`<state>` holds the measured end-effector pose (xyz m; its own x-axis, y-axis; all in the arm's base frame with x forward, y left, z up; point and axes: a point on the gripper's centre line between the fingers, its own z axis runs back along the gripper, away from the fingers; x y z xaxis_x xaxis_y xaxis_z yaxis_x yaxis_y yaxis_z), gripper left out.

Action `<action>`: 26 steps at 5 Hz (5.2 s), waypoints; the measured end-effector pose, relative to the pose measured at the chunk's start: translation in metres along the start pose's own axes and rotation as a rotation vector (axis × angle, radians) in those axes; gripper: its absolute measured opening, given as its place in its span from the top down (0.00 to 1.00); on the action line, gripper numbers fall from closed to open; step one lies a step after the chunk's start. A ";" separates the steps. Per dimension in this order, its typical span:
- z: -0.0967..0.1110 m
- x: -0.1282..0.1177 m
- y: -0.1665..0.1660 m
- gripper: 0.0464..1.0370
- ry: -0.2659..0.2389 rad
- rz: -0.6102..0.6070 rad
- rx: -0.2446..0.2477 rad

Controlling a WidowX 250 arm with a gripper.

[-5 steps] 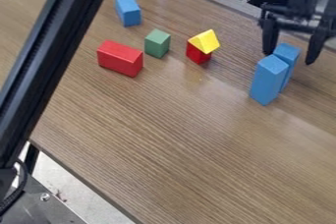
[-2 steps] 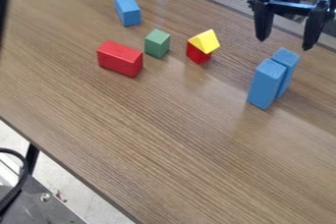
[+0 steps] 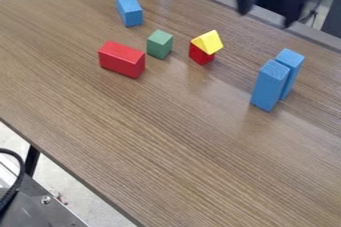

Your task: Put the yellow triangle in the blue block

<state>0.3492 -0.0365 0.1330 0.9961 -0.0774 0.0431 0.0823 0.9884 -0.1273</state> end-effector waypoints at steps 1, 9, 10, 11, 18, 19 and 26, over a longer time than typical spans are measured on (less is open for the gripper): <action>-0.014 -0.006 0.025 0.04 -0.041 -0.063 0.054; -0.037 0.005 0.070 0.04 -0.135 -0.051 0.081; -0.043 0.014 0.074 0.04 -0.130 -0.047 0.078; -0.059 0.022 0.077 0.04 -0.103 -0.038 0.073; -0.040 0.035 0.060 0.31 -0.105 -0.019 0.043; -0.020 0.042 0.037 0.31 -0.089 -0.028 0.066; -0.073 0.059 -0.052 0.31 -0.006 -0.172 -0.037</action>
<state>0.4065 -0.1019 0.0702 0.9670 -0.2440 0.0728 0.2526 0.9552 -0.1540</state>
